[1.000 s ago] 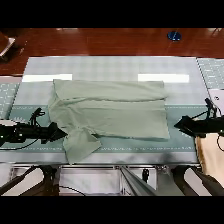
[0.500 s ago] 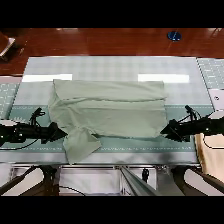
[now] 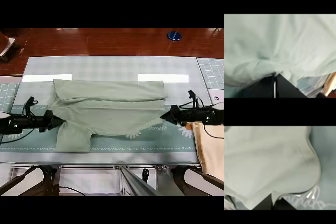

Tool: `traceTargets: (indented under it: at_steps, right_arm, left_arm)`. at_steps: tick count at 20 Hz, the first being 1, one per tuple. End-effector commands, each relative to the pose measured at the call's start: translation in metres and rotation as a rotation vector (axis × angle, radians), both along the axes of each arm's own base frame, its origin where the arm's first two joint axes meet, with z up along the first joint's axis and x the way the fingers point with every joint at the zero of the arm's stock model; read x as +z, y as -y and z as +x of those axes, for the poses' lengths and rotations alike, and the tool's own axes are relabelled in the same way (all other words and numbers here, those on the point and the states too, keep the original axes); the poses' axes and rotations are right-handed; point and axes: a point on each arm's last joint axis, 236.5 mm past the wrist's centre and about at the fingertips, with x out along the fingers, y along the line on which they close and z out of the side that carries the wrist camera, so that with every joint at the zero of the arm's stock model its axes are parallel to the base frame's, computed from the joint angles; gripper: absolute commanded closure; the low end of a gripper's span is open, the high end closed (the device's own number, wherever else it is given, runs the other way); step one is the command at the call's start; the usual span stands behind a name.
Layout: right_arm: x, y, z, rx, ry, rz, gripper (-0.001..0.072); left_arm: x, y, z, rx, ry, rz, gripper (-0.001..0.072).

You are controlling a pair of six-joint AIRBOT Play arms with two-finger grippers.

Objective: Fold the shirts.

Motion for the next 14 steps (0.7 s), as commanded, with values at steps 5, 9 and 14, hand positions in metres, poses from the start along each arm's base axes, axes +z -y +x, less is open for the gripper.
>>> traceTargets:
  at_steps: [5,9,14]
  right_arm:
    - [0.043,0.024,0.106,-0.058,0.131,0.05,0.0686]
    - [0.046,0.034,0.149,-0.096,0.153,0.091,0.0685]
    - [0.034,0.04,0.184,-0.13,0.156,0.15,0.0686]
  left_arm:
    - [0.059,-0.02,0.135,0.143,0.228,0.078,0.0689]
    - [0.067,-0.017,0.192,0.126,0.263,0.077,0.0688]
    - [0.033,-0.01,0.229,0.117,0.205,0.052,0.0688]
